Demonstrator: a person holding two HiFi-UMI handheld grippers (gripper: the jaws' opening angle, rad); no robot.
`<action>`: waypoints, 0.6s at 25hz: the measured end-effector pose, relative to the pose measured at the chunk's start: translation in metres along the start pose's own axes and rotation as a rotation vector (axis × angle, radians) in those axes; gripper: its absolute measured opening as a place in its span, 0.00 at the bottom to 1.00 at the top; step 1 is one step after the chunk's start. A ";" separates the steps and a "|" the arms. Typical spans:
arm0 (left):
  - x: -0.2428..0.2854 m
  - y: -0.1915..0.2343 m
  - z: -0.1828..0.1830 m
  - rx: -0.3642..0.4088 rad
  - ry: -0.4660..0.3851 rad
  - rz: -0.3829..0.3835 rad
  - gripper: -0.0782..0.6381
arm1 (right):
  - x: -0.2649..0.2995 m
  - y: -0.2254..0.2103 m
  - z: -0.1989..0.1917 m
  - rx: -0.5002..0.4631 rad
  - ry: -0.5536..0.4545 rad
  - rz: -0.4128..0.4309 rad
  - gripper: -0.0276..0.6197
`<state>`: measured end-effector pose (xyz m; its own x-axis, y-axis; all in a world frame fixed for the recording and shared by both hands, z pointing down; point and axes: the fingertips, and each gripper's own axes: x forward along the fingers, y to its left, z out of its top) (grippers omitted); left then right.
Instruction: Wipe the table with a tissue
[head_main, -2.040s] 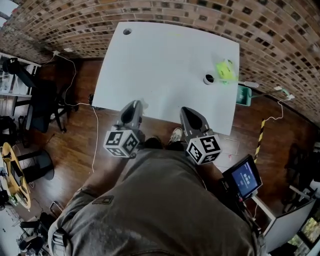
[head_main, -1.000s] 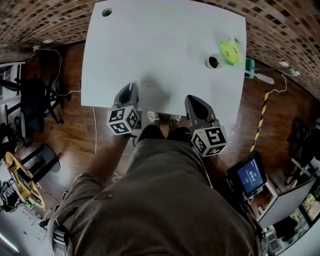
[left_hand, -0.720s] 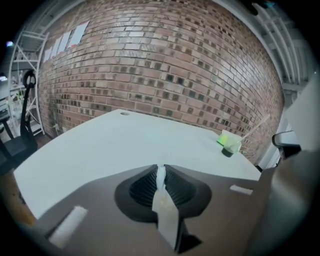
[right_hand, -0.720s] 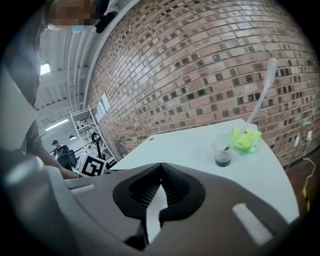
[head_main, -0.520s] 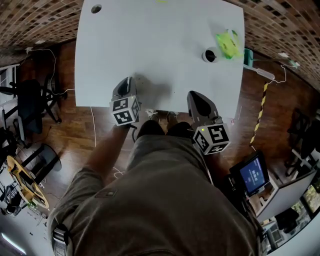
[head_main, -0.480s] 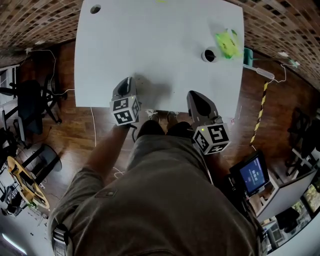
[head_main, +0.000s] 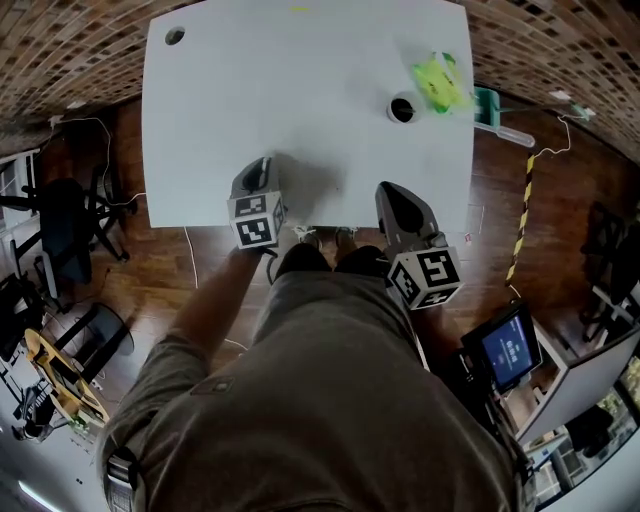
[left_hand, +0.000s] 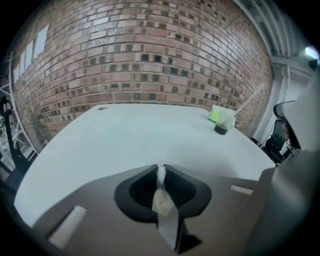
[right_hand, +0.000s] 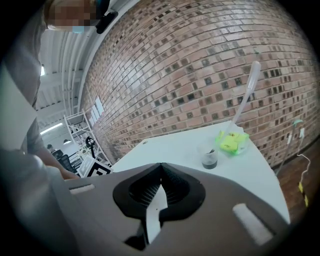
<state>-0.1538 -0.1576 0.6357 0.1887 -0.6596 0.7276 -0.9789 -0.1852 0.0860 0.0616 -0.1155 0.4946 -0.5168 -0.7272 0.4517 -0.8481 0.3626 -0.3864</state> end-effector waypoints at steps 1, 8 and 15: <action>0.002 -0.006 0.002 0.015 0.001 -0.009 0.16 | -0.001 -0.003 0.000 0.004 -0.004 -0.004 0.06; 0.014 -0.054 0.008 0.083 0.021 -0.093 0.16 | -0.011 -0.016 0.003 0.011 -0.017 -0.034 0.06; 0.023 -0.093 0.012 0.133 0.033 -0.169 0.16 | -0.016 -0.022 0.006 0.011 -0.018 -0.044 0.06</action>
<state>-0.0579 -0.1640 0.6364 0.3448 -0.5870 0.7325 -0.9142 -0.3871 0.1201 0.0898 -0.1154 0.4908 -0.4771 -0.7528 0.4535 -0.8683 0.3238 -0.3758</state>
